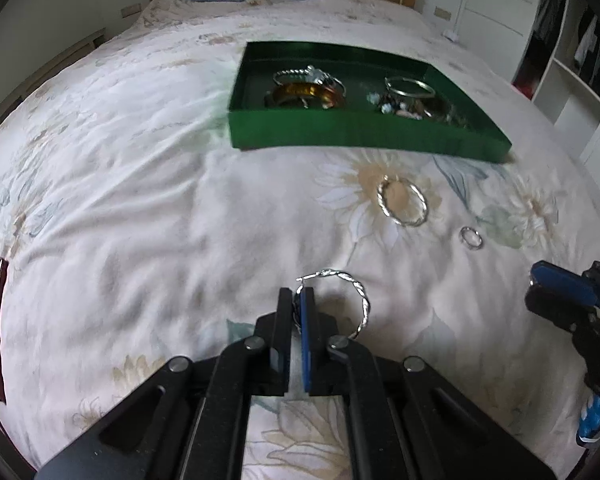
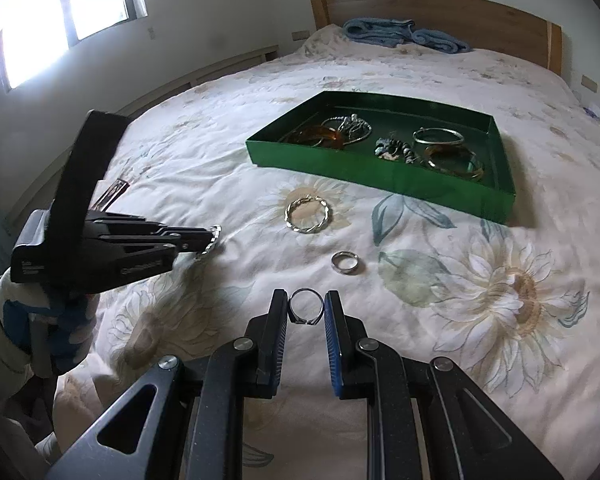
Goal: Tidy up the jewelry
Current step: 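Carry twisted bangle to tray with left tool while right tool carries silver ring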
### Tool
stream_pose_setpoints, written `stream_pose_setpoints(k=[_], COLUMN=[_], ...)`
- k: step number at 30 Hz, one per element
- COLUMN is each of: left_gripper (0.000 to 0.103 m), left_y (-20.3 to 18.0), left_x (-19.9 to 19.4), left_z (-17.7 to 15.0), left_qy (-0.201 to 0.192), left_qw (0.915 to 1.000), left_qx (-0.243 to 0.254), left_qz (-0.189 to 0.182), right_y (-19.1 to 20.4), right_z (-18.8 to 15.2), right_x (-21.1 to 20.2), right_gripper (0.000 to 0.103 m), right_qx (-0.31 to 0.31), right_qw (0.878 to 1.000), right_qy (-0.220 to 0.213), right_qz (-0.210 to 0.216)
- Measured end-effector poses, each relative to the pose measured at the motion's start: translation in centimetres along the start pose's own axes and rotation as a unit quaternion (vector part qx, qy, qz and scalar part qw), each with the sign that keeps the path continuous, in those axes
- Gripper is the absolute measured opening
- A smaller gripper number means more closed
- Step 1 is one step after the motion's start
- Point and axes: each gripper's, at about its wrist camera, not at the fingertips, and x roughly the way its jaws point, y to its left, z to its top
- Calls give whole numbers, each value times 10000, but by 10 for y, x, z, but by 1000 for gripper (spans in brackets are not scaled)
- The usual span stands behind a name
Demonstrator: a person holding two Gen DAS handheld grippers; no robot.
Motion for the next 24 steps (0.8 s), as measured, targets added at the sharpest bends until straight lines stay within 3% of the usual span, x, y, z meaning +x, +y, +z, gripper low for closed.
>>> stream_pose_setpoints(k=[9, 16, 24], left_gripper=[3, 3, 3], left_y=[24, 43, 48], left_x=[-22, -35, -31], left_z=[12, 19, 56], left_qy=[-404, -625, -838], left_qw=[9972, 9943, 9906], left_qx=[-412, -616, -726], left_qz=[-468, -603, -796], right_y=[-13, -28, -47], right_z=[15, 32, 70], right_x=[-5, -1, 10], right_gripper=[18, 18, 18], right_qx=[89, 165, 214], right_qw=[9997, 9992, 9975], right_qy=[-162, -281, -515], right_qz=[-146, -244, -433])
